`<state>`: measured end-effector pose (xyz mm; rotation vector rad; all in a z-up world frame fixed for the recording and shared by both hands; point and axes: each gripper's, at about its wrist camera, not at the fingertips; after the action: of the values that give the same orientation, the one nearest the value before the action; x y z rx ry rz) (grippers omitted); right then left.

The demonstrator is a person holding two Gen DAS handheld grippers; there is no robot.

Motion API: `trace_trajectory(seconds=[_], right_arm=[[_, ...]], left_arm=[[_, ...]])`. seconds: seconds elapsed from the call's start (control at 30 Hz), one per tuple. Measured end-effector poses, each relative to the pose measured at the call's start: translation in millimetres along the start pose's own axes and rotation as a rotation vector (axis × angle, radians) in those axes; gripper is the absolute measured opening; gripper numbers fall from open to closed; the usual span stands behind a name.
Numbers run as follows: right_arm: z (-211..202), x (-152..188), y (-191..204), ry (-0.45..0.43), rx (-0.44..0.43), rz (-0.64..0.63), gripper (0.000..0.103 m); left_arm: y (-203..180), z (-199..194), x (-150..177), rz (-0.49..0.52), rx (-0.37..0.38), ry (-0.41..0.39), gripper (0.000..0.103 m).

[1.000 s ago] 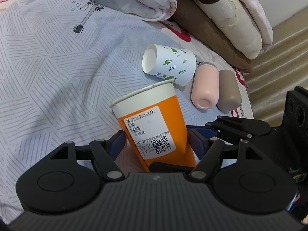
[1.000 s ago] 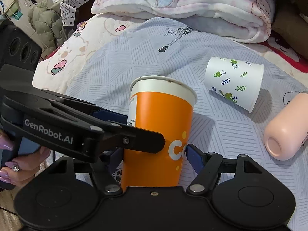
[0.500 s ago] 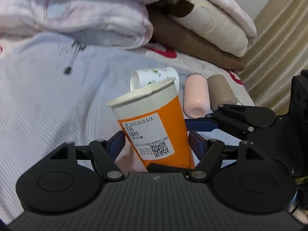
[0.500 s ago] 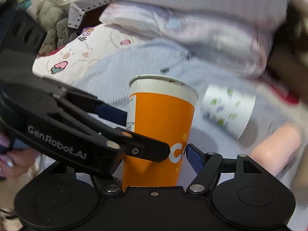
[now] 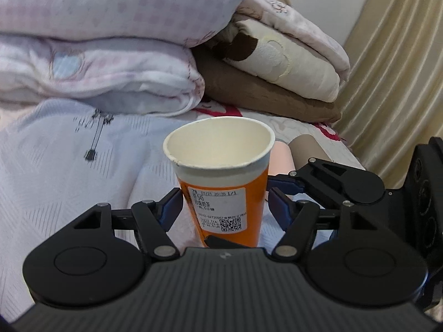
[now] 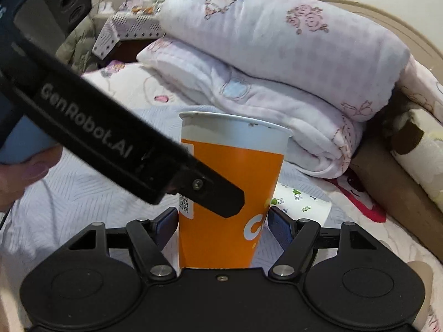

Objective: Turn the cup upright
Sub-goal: 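Lift the orange cup upright with the right gripper and carry it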

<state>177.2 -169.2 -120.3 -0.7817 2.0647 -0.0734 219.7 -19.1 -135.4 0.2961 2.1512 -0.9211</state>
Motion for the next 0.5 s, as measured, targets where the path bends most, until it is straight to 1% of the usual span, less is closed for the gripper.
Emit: trace_trajectory(seconds=[0.17,0.23,0.37,0.5], right_arm=[[1,15,-5,-0.047,0.03,0.012,0.077],[2,19,-5,-0.049,0.021,0.003,0.077],[4,20,-6,-0.038,0.022,0.017,0.077],[3,22,-4,-0.042,0.022,0.011,0.077]], left_arm=[[-13,0,2,0.073,0.023,-0.039,0.067],[-19,3,3,0.111,0.013,-0.03,0.067],[-21,5,5,0.124,0.005,-0.026,0.067],[-19,3,3,0.086,0.022,-0.01,0.067]])
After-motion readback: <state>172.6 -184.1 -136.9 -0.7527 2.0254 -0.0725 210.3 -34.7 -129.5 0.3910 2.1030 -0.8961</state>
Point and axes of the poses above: each gripper's, at about its wrist camera, not at the fingertips, and z roughly the way its jaws point, y to its left, x to its underside, and after that the axes turned 12 degrees about x, right-handed
